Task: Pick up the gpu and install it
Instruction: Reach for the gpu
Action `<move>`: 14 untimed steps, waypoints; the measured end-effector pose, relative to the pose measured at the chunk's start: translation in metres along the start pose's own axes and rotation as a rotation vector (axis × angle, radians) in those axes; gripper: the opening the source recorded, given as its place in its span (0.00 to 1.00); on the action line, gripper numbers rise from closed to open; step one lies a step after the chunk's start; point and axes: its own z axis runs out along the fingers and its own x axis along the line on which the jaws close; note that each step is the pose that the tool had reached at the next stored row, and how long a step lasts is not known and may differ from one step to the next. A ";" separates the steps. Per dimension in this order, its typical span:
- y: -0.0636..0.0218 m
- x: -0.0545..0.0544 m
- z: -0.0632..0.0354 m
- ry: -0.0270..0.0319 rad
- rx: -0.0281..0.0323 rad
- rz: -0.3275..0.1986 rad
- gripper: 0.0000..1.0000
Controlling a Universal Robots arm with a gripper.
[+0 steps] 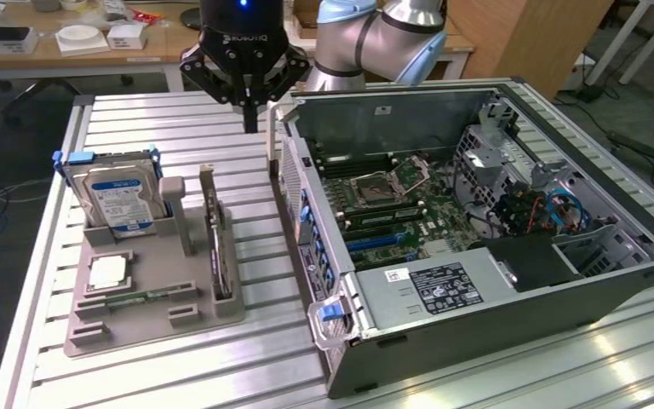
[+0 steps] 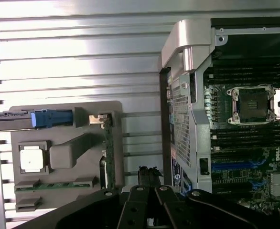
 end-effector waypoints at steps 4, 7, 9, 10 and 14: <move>-0.0003 0.003 -0.0001 0.0000 0.0000 0.000 0.10; -0.0005 0.006 -0.0002 0.0000 0.0000 0.000 0.10; -0.0006 0.008 -0.0002 0.0000 0.0000 0.000 0.10; -0.0007 0.009 -0.0002 -0.0001 -0.0001 0.000 0.10; -0.0009 0.012 -0.0003 0.0000 0.0000 0.000 0.10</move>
